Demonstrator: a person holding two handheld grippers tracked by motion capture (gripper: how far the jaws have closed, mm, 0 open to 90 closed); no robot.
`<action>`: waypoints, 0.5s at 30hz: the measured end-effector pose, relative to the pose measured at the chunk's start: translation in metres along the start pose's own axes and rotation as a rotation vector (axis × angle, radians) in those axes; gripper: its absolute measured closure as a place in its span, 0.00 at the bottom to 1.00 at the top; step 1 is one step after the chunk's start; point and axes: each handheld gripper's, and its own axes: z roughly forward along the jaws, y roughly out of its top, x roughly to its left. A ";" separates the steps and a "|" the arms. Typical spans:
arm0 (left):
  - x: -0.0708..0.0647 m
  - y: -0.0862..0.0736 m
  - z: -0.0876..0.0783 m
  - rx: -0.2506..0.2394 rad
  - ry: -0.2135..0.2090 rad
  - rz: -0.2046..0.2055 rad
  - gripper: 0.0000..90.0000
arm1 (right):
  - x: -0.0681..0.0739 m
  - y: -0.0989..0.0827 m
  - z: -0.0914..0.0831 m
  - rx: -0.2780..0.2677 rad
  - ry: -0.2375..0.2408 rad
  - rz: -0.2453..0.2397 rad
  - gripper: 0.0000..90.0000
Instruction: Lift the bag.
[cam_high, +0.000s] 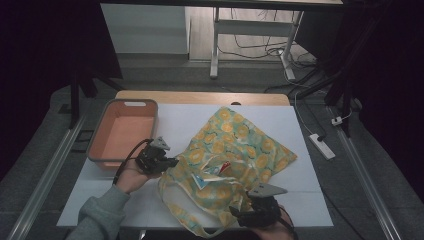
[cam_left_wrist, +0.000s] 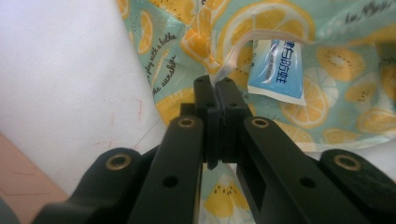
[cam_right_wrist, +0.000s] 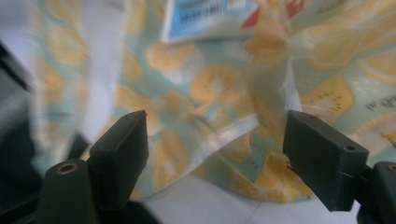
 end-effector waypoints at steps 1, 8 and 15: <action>0.000 0.000 0.000 -0.002 -0.002 -0.003 0.99 | 0.000 0.000 0.007 0.011 -0.020 -0.015 0.29; 0.001 -0.002 -0.002 -0.002 -0.026 -0.006 0.99 | -0.010 -0.002 0.030 0.099 -0.001 -0.073 0.94; 0.003 -0.008 -0.026 -0.074 -0.088 -0.034 0.99 | -0.010 0.011 -0.006 -0.020 0.009 -0.140 0.99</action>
